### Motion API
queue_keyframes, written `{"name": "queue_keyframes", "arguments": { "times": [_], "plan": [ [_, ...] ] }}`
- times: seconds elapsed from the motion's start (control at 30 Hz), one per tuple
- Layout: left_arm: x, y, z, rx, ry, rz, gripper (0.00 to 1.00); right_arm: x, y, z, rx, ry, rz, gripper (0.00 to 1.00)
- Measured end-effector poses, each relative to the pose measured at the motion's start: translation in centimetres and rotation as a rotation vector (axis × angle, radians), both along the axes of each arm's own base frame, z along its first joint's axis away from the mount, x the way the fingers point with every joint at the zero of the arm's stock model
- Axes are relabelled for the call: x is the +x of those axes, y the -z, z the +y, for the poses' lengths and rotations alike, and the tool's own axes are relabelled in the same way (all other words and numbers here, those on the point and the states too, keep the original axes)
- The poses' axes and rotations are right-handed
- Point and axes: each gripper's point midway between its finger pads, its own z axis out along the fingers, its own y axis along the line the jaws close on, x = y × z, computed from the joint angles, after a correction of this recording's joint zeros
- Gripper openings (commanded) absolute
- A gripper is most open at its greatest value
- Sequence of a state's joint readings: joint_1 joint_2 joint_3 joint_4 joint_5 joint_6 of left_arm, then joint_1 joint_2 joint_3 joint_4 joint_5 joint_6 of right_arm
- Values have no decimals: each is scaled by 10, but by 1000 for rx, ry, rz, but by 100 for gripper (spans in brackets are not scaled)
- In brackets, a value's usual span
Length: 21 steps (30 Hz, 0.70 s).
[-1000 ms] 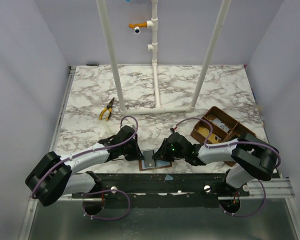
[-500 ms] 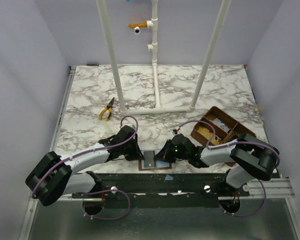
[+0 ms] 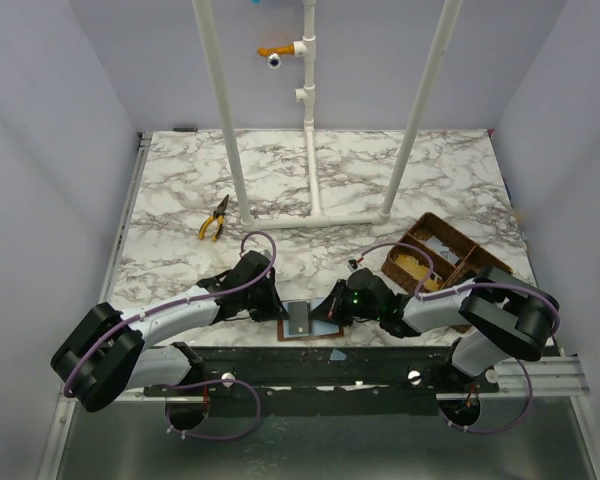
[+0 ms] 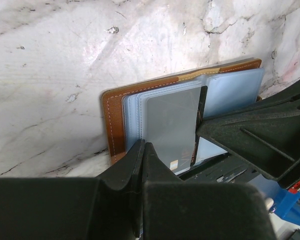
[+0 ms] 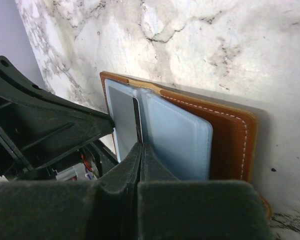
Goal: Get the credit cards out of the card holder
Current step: Remove the credit card from the card holder.
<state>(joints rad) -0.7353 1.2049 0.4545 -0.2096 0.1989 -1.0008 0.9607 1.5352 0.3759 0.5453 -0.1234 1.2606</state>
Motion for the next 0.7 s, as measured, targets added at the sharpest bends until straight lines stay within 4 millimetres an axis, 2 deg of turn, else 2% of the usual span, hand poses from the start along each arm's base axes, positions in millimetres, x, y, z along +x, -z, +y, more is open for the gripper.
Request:
{"name": "queue_keyframes", "arguments": {
  "times": [0.2, 0.7],
  "plan": [
    [2, 0, 2, 1, -8, 0, 0, -2, 2, -4, -5, 5, 5, 1],
    [2, 5, 11, 34, -22, 15, 0, 0, -1, -28, -16, 58, -8, 1]
  ]
}}
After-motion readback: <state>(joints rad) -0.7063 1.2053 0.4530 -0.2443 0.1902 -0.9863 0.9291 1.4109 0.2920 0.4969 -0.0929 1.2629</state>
